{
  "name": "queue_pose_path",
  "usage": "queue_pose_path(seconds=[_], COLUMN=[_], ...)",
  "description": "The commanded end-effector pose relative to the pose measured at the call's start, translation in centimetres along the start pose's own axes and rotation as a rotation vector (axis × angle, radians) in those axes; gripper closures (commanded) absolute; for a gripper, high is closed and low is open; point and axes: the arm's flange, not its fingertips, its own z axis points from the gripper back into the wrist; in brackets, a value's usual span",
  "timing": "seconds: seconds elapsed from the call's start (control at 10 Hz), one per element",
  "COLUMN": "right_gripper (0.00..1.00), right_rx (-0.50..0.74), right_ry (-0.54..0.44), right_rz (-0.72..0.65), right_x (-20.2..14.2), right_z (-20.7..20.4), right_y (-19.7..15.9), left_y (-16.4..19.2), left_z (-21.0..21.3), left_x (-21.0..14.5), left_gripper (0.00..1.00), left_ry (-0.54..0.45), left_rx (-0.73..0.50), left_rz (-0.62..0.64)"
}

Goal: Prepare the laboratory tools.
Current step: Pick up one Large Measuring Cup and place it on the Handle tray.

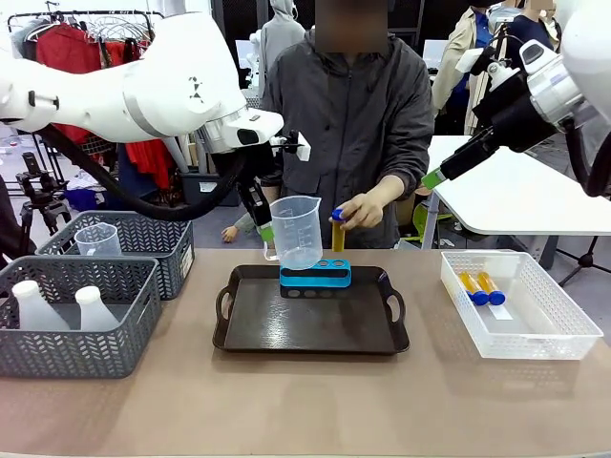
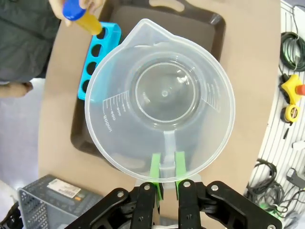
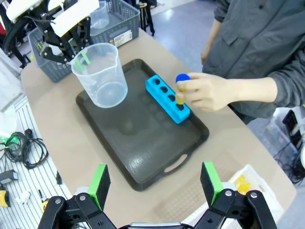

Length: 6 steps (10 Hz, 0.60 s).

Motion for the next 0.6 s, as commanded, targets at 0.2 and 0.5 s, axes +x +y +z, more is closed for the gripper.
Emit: queue_pose_path(seconds=[0.2, 0.5], right_gripper=[0.00, 0.00], right_rx=[0.019, 0.019], right_ry=[-0.021, -0.021], right_rz=[-0.007, -0.007], right_x=[0.0, 0.0], right_z=[0.0, 0.0], right_y=[-0.1, -0.1], left_y=[1.0, 1.2], left_z=[2.7, 3.0], left_x=[-1.5, -1.8], left_gripper=[1.00, 1.00], left_ry=[-0.035, -0.044], left_rx=[0.033, 0.039], left_rz=[0.005, 0.019])
